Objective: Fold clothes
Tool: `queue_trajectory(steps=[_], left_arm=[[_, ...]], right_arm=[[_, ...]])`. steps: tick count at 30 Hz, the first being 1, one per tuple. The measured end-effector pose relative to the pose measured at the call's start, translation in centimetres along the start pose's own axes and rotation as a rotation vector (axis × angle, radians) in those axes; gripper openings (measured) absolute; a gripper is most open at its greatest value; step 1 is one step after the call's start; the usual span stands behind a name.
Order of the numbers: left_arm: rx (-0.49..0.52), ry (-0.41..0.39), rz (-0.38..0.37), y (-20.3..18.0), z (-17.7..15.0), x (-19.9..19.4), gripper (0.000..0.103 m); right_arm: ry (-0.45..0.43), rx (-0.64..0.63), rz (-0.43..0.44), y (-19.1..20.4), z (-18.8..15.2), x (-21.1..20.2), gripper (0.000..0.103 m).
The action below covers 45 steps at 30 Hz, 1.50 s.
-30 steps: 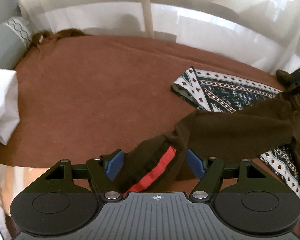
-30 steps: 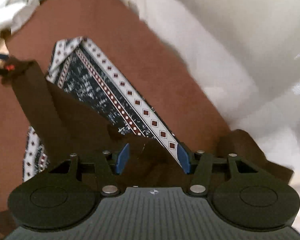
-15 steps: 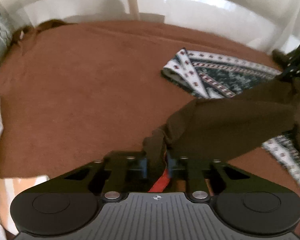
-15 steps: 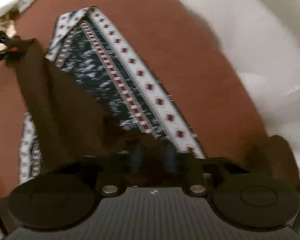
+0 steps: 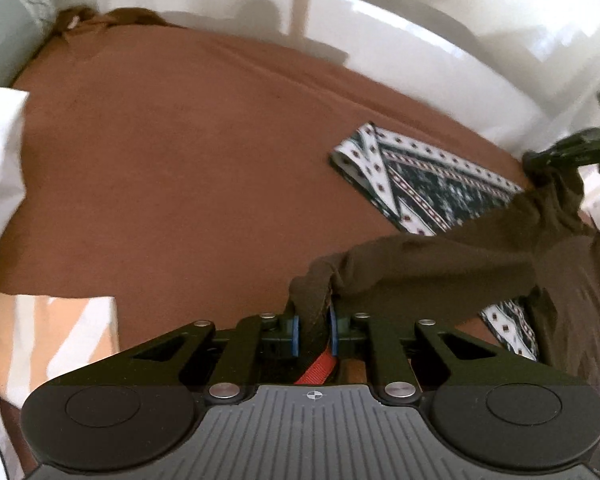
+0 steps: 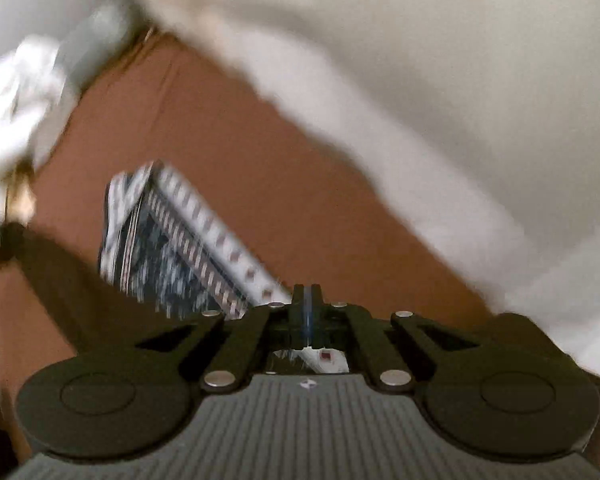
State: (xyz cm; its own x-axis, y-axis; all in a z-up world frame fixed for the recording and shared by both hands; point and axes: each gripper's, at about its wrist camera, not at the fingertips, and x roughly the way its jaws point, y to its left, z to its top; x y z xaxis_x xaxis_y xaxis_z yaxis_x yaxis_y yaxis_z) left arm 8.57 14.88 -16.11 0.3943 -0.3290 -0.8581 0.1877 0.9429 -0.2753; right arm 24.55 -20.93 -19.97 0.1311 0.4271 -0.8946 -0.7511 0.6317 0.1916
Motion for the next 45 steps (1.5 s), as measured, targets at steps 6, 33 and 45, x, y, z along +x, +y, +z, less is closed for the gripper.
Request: queue_trajectory(steps=[6, 33, 45], left_arm=[[-0.028, 0.018, -0.019, 0.4, -0.7, 0.3, 0.011], [-0.140, 0.029, 0.023, 3.1, 0.2, 3.2, 0.025], [-0.166, -0.060, 0.157, 5.1, -0.7, -1.7, 0.076]], right_arm=[[0.165, -0.164, 0.006, 2.0, -0.3, 2.6, 0.052], [-0.029, 0.026, -0.162, -0.6, 0.4, 3.8, 0.013], [-0.237, 0.139, -0.166, 4.5, -3.7, -4.6, 0.058]])
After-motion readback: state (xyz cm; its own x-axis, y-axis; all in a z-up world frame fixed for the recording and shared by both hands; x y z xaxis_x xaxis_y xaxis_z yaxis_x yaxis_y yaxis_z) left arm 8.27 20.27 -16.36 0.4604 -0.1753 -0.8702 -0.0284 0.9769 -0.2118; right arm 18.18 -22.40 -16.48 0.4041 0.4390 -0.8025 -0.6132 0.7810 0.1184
